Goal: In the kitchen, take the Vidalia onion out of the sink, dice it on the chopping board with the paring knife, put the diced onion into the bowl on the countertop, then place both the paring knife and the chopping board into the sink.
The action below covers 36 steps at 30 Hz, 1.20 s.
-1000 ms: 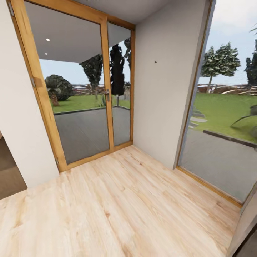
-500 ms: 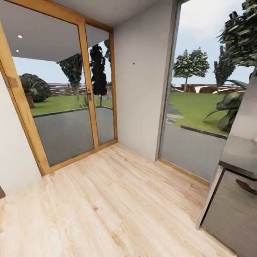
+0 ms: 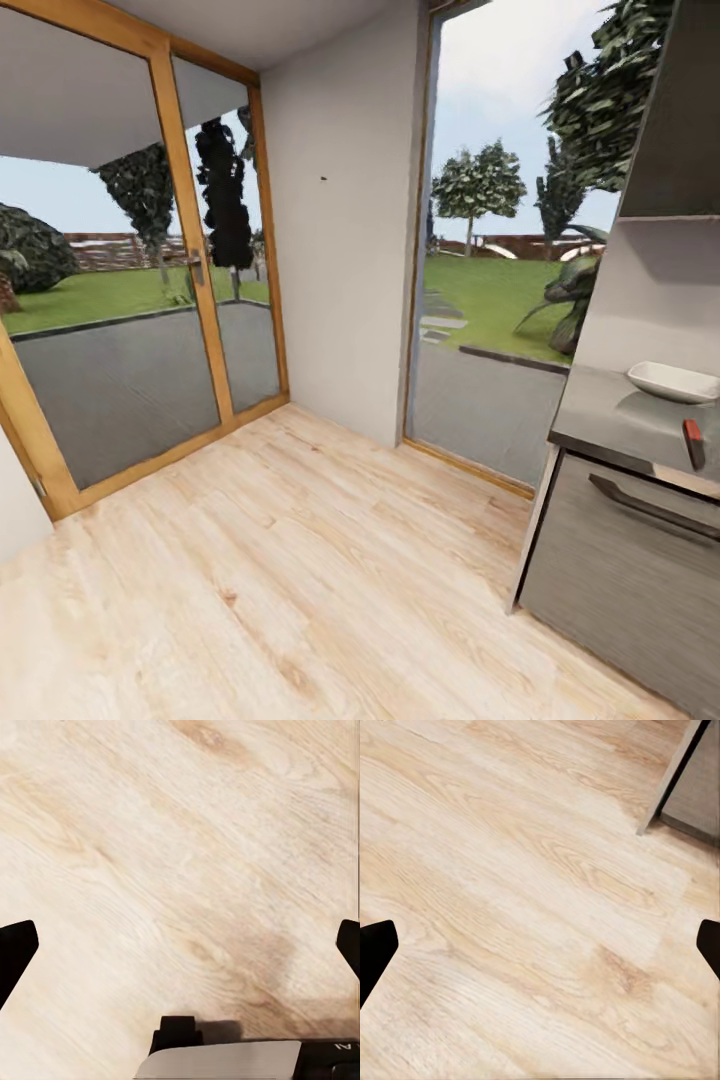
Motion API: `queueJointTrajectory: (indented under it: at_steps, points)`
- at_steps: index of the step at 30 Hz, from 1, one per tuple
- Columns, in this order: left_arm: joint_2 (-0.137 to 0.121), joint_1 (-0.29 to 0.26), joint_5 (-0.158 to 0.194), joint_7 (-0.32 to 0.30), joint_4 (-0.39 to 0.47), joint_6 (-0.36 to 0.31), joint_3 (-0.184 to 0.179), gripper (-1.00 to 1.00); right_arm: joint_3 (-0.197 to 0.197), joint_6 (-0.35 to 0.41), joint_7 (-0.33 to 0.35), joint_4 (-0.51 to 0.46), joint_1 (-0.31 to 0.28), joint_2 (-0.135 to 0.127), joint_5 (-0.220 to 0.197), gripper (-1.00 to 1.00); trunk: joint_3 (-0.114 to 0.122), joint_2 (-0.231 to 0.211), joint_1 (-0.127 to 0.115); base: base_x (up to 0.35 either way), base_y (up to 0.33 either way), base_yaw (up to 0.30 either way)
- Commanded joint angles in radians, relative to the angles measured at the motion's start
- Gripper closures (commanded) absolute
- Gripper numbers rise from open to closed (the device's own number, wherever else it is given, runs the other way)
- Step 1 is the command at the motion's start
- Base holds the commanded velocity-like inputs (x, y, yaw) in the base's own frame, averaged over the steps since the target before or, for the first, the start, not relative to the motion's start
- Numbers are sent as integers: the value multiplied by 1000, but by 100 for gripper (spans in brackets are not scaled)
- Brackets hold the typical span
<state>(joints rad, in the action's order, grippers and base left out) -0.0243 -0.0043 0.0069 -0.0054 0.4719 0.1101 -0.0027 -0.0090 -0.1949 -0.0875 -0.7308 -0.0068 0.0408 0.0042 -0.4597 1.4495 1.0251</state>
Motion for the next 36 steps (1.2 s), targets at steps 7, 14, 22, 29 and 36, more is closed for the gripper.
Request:
queueJointTrajectory:
  at_steps: [7,14,22,29,36]
  points:
    - [0,0,-1,-1,-7,5,0,-100,-1,-3,-3,1,-1,1,0,-100,-1,1,0,0,0,-239]
    - [0,0,-1,-1,-7,5,0,-100,-2,-3,-3,1,0,1,0,-100,-1,1,0,0,0,-258]
    - [0,0,-1,-1,-7,5,0,-100,-2,-3,-3,1,-1,1,0,-100,-1,1,0,0,0,-274]
    - [0,0,-1,-1,-7,6,0,-100,-2,-3,-4,1,-1,1,0,-100,-1,1,0,0,0,-278]
    - [7,0,-1,0,-7,6,0,-100,-2,-3,-5,1,-1,1,0,-100,-1,1,0,0,0,-278]
